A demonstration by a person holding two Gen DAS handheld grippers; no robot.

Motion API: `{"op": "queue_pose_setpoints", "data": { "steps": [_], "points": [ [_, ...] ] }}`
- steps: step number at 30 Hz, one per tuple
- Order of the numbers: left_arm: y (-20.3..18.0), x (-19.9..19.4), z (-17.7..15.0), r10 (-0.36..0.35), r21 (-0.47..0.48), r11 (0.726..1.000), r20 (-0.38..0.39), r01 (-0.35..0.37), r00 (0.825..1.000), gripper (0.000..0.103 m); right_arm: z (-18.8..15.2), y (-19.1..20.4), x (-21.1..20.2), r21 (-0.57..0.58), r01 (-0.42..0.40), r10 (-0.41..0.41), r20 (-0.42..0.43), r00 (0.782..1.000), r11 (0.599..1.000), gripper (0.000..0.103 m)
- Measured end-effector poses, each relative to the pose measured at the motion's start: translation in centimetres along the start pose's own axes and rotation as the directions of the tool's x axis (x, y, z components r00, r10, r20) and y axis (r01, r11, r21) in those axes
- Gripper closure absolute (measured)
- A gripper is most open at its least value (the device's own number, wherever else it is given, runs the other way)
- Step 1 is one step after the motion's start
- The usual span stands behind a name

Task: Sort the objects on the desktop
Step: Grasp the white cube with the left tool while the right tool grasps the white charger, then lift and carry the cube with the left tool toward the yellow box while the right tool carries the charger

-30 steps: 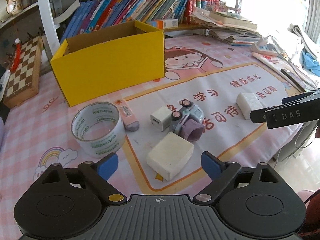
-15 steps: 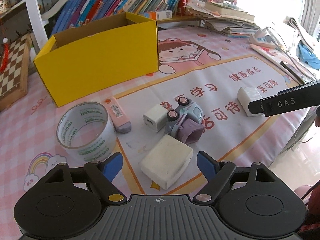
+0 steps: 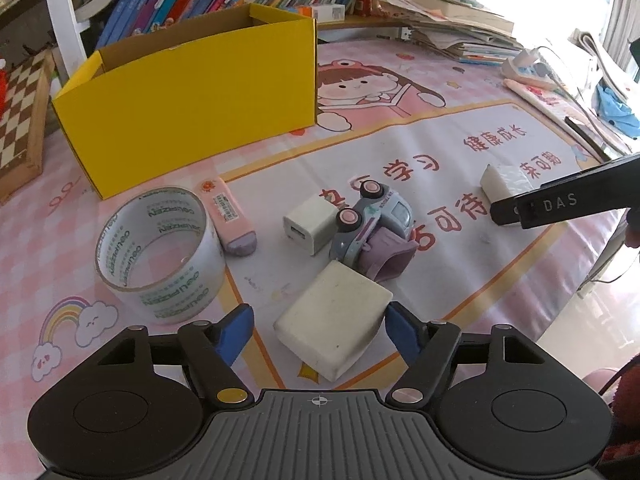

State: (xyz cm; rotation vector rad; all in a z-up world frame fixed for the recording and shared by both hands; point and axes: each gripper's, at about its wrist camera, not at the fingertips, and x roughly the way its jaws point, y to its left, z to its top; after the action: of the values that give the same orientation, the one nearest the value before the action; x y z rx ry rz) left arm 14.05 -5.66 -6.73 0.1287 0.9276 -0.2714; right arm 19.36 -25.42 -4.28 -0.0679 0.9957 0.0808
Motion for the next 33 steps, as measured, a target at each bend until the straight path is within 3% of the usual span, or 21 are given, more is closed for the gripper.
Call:
{"op": "queue_pose_setpoints", "data": {
  "steps": [9, 16, 19, 25, 33],
  "points": [
    [-0.1, 0.6, 0.2, -0.018, 0.013, 1.0, -0.018, 0.018, 1.0, 0.033, 0.7, -0.2, 1.4, 0.018, -0.008, 0.008, -0.028, 1.0, 1.0, 0.047],
    [-0.4, 0.9, 0.1, -0.028, 0.025, 0.999, -0.034, 0.029, 0.999, 0.04, 0.9, -0.5, 1.9, 0.02, -0.019, 0.02, -0.041, 0.999, 1.0, 0.049],
    [-0.4, 0.8, 0.1, -0.029, 0.023, 0.999, -0.031, 0.03, 0.999, 0.047, 0.9, -0.7, 1.9, 0.018, -0.029, 0.03, -0.035, 0.999, 0.999, 0.058],
    [-0.2, 0.3, 0.0, -0.028, 0.007, 1.0, -0.025, 0.028, 0.999, 0.058, 0.9, -1.1, 1.6, 0.036, -0.061, 0.062, -0.035, 0.997, 0.997, 0.06],
    [0.0, -1.1, -0.2, -0.008, 0.0, 1.0, 0.013, 0.008, 1.0, 0.062, 0.6, -0.6, 0.0, 0.039, -0.114, 0.114, 0.001, 0.993, 0.993, 0.062]
  ]
}}
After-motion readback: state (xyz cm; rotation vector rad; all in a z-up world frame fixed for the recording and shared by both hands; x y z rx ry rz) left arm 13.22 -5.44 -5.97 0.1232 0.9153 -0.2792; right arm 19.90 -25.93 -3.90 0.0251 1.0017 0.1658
